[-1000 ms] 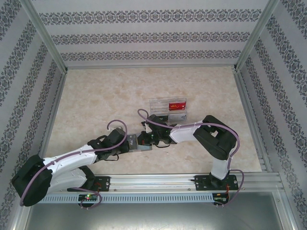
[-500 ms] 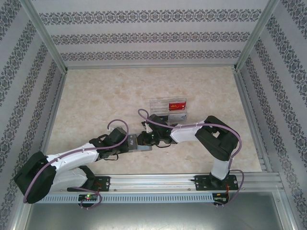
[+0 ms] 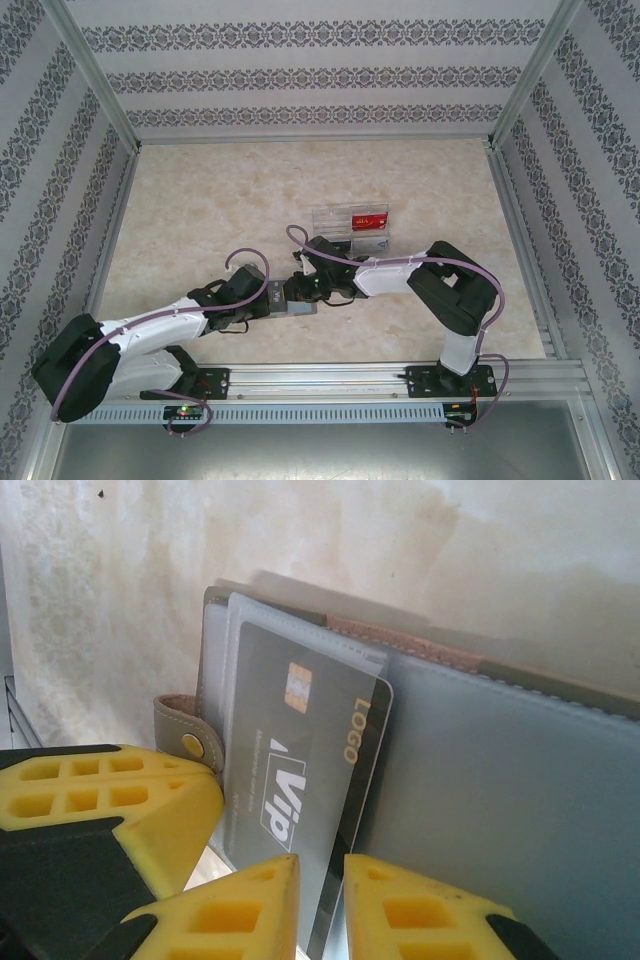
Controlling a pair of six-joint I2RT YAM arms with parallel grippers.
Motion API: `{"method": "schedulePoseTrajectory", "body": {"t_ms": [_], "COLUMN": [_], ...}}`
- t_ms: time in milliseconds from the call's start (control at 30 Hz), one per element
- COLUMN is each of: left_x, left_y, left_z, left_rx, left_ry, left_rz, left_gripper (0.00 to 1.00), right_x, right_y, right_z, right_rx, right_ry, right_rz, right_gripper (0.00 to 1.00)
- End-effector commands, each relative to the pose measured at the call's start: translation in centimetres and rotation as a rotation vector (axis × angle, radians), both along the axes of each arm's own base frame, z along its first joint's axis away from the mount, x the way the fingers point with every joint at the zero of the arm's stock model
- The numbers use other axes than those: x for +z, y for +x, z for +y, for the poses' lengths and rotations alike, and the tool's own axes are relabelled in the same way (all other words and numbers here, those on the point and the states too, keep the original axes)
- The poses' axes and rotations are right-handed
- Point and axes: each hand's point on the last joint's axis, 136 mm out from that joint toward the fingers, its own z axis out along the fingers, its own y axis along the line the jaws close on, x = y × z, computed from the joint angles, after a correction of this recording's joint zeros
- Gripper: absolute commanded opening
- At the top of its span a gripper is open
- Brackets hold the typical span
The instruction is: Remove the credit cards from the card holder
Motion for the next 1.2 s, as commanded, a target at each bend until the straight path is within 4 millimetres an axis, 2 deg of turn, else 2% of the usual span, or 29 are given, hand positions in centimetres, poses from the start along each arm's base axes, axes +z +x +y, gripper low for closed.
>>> {"method": "schedulePoseTrajectory", "body": {"t_ms": [0,233,467,633,833,1067,1167], "left_x": [-1.0,-0.8,-0.7,-0.8,-1.0,-1.5,-1.5], "left_y": [-0.5,-0.6,-0.8,-0.8,-1.1,-1.4,-1.3], "left_z": [0.6,0.7,0.8,0.8,1.7,2.3,2.1], "left_rx": [0.012,0.015,0.016,0.017,0.038,0.056,0.051], "left_ry": [0.014,0.007,0.005,0.006,0.042,0.076,0.068], "left_rz": [0.04,0.035,0.035,0.036,0.049,0.071,0.072], "left_gripper": [0.04,0.04,0.04,0.04,0.01,0.0,0.0], "right_x": [-0.3,-1.2,-0.5,-0.4,-0.6,-0.9,-0.8], "right_y": [-0.3,-0.5,-0.6,-0.6,-0.6,-0.4,-0.4], "right_z": [0.3,0.3,1.4,1.2,0.5,0.0,0.0], "right_rx": [0.009,0.007,0.025,0.019,0.003,-0.016,-0.016], "right_ry": [-0.015,-0.036,0.014,0.013,0.002,0.01,0.026], "right_rz": [0.011,0.034,0.032,0.028,0.025,0.031,0.035], "right_gripper": [0.21,0.23,0.2,0.09,0.07,0.1,0.19]}}
